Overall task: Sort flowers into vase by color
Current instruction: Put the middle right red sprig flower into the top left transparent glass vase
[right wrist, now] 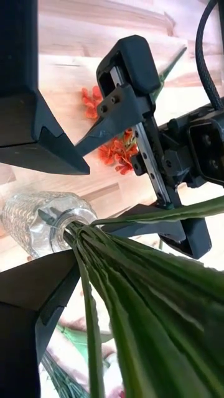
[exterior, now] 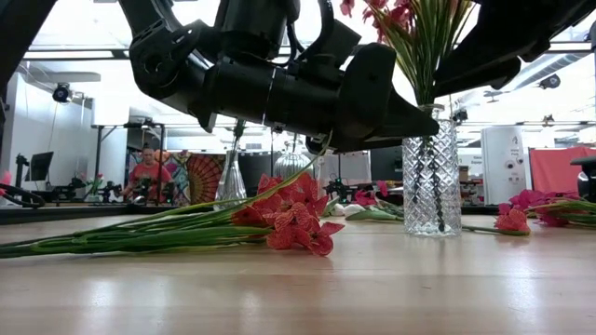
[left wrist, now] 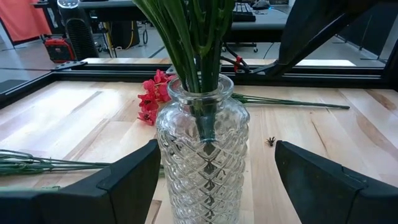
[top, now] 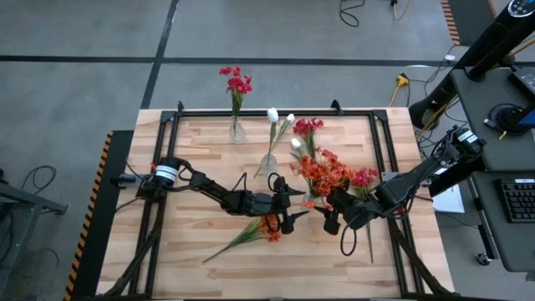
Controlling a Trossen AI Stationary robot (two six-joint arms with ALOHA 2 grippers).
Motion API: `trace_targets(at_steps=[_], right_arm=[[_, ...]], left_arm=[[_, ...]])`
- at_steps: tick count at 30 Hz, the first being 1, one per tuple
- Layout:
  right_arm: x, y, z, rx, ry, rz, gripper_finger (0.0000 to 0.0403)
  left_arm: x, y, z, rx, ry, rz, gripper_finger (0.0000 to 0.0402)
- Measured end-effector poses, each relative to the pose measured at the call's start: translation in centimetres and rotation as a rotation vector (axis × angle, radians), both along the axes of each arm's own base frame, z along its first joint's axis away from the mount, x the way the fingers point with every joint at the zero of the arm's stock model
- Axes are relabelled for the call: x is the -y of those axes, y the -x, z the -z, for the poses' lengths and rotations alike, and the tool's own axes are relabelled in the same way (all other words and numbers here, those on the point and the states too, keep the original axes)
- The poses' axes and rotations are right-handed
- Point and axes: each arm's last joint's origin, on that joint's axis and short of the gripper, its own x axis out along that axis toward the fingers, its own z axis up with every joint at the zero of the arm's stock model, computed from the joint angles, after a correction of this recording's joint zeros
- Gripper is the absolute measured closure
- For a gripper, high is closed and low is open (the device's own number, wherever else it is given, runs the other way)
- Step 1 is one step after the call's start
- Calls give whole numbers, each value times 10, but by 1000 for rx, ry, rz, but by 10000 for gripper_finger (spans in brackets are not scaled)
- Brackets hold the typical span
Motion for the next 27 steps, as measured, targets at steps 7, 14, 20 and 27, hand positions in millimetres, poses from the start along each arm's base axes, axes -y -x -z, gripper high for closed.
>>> trace_targets(at_steps=[7,14,20,27], right_arm=[[0,0,0,3,-10,7,204],[0,0,0,-2,-8,6,204],[2,4,-1,-67,-7,14,204],[1,3,-13,-91,-9,19,204]], left_arm=[[0,0,0,-1,0,0,104],[0,0,0,-5,-1,0,104],[0,0,1,-6,-1,0,104],[0,0,1,-6,-1,0,104]])
